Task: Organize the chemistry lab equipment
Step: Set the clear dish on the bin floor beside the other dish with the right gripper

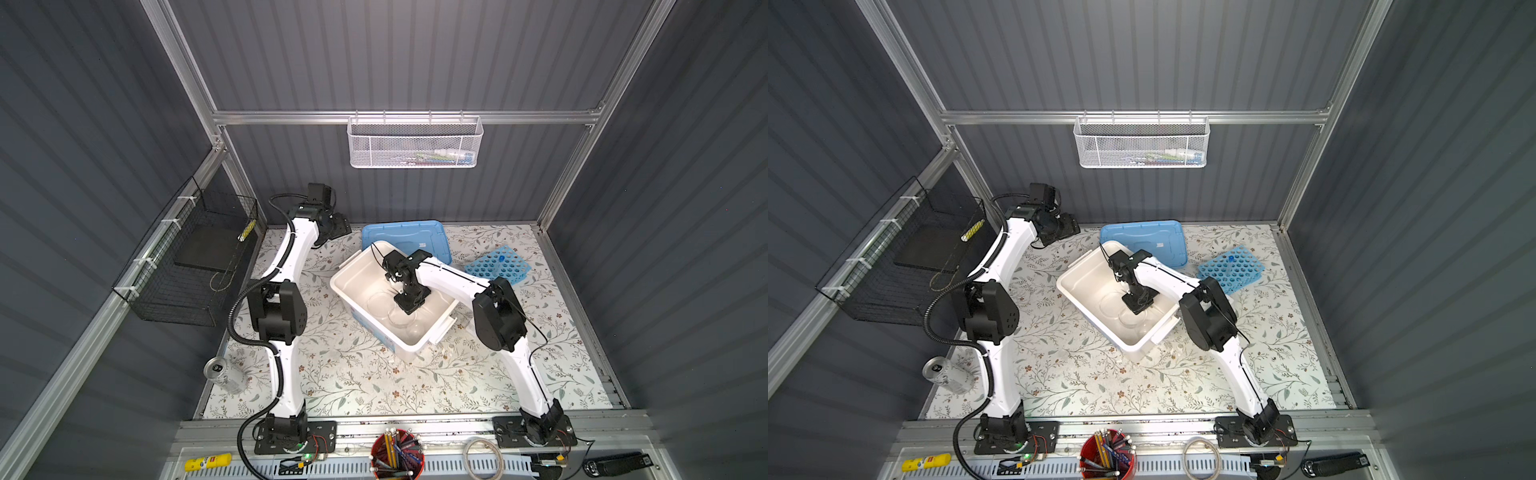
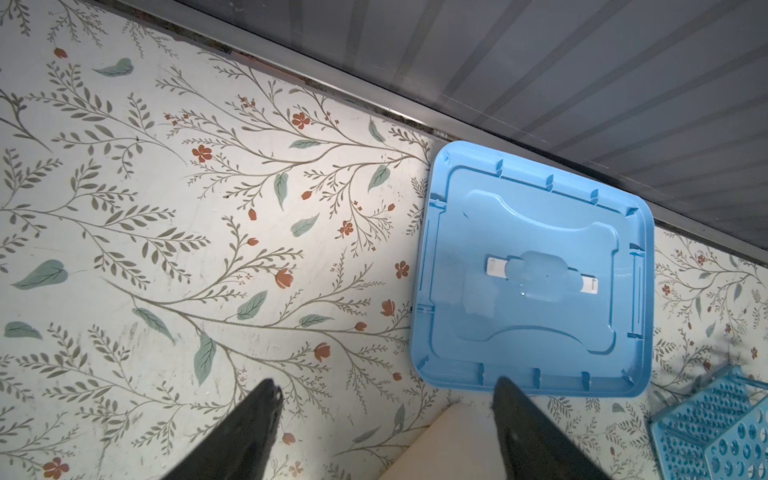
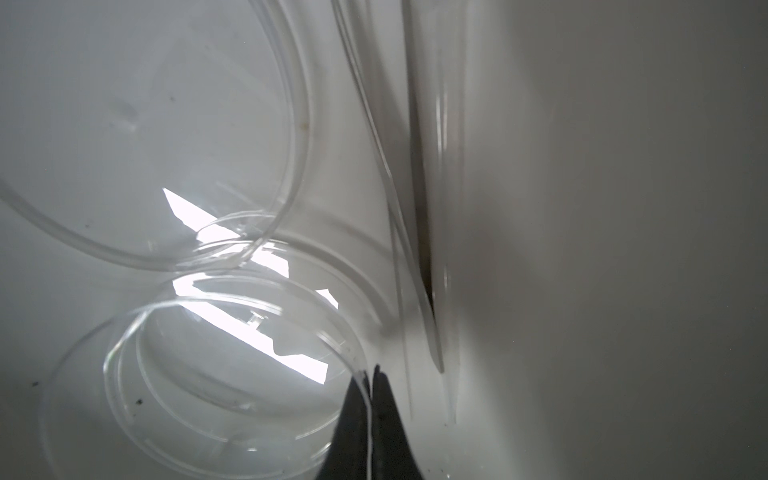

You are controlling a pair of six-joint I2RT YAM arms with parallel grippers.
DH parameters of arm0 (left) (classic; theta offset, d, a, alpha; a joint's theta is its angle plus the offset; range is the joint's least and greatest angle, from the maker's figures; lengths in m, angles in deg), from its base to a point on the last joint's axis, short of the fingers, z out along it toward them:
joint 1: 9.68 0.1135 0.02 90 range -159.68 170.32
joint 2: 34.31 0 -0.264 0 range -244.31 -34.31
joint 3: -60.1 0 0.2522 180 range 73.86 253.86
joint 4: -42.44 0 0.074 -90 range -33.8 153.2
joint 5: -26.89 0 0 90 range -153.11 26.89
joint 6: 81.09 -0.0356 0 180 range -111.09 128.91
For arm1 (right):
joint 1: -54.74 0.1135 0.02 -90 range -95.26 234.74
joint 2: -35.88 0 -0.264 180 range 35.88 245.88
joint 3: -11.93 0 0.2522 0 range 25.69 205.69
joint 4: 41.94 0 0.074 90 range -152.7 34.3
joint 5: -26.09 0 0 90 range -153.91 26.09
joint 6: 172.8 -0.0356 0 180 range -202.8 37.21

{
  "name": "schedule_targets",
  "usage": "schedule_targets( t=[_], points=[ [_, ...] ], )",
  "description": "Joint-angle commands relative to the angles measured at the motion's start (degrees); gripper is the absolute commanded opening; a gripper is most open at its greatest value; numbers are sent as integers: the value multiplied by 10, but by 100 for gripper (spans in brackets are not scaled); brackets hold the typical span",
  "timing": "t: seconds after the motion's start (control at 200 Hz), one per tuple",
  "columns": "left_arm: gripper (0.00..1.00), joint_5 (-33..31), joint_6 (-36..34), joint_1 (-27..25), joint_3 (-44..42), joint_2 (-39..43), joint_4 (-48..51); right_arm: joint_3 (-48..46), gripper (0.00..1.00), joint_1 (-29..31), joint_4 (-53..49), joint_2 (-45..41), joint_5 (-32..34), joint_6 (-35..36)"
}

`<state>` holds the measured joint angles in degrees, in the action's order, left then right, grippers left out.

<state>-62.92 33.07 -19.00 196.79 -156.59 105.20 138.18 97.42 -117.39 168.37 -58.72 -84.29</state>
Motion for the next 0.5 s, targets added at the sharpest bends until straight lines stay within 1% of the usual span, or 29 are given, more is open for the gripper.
schedule_targets(
  t=[0.0,0.345,0.495],
  points=[
    [82,11,-10,-1,-4,2,4,3,0,0,-9,-3,0,-8],
    [82,11,-11,-1,-8,2,6,-5,0,-1,-8,-2,-4,-5],
    [82,10,-11,-1,-6,1,7,7,0,-1,-10,9,-11,-4]
  ],
)
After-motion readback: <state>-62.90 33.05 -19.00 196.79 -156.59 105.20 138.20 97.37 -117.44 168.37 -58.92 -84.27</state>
